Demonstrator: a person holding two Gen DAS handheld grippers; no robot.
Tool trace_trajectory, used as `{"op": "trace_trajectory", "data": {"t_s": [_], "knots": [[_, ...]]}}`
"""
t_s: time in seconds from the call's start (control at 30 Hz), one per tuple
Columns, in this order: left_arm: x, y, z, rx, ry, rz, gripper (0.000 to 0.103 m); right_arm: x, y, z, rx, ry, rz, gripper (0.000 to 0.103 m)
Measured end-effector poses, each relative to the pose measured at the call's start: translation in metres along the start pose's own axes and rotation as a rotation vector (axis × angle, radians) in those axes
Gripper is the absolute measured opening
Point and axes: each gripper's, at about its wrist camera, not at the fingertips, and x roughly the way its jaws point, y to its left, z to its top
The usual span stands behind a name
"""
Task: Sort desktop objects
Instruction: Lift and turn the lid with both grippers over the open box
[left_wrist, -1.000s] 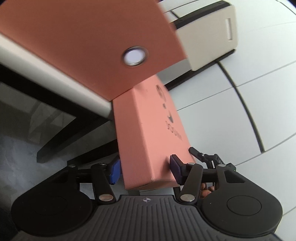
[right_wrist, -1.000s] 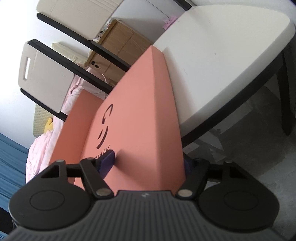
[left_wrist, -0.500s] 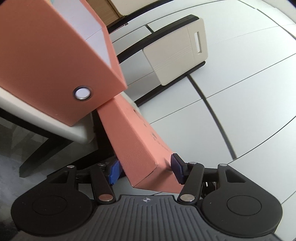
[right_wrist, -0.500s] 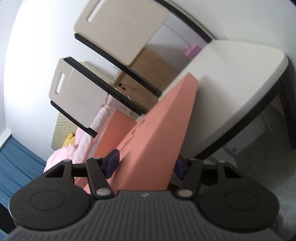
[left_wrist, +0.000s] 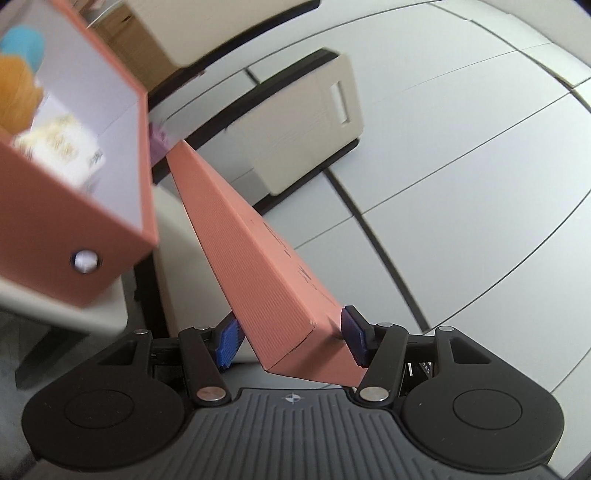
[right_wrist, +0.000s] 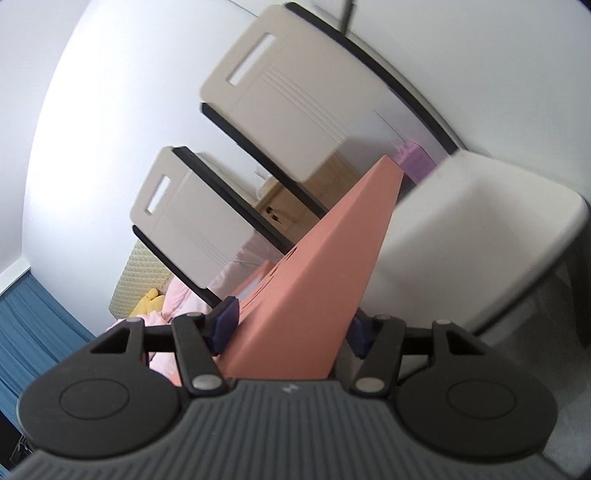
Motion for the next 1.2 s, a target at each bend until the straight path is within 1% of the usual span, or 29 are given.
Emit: {"op": "trace_trajectory", "data": {"t_s": [0.07, 0.2, 0.33, 0.47, 0.57, 0.7, 0.83, 0.93, 1.07, 1.2], "knots": [[-0.006, -0.005, 0.010, 0.012, -0.023, 0.000, 0.062, 0.010, 0.010, 0.007, -0.013, -0.005, 0.022, 0.061], [-0.023, -0.011, 0.030, 0.026, -0.087, 0.028, 0.062, 0.040, 0.026, 0.014, -0.022, 0.010, 0.066, 0.061], [-0.050, -0.011, 0.046, 0.045, -0.175, 0.064, 0.062, 0.081, 0.042, 0.016, -0.027, 0.045, 0.123, 0.061], [-0.083, 0.000, 0.060, 0.047, -0.259, 0.084, 0.062, 0.128, 0.059, 0.013, -0.041, 0.084, 0.185, 0.061], [-0.100, 0.010, 0.070, 0.037, -0.316, 0.121, 0.062, 0.168, 0.068, 0.006, -0.042, 0.113, 0.219, 0.061], [-0.117, 0.026, 0.081, 0.027, -0.373, 0.182, 0.062, 0.218, 0.069, -0.010, -0.030, 0.168, 0.248, 0.061], [-0.123, 0.046, 0.087, 0.001, -0.401, 0.224, 0.061, 0.259, 0.064, -0.025, -0.016, 0.211, 0.260, 0.061], [-0.124, 0.059, 0.087, -0.017, -0.404, 0.260, 0.061, 0.276, 0.057, -0.033, -0.020, 0.231, 0.258, 0.061], [-0.124, 0.069, 0.086, -0.024, -0.407, 0.295, 0.061, 0.283, 0.051, -0.040, -0.046, 0.231, 0.269, 0.061], [-0.124, 0.071, 0.083, -0.017, -0.415, 0.319, 0.062, 0.284, 0.049, -0.047, -0.061, 0.220, 0.274, 0.061]]}}
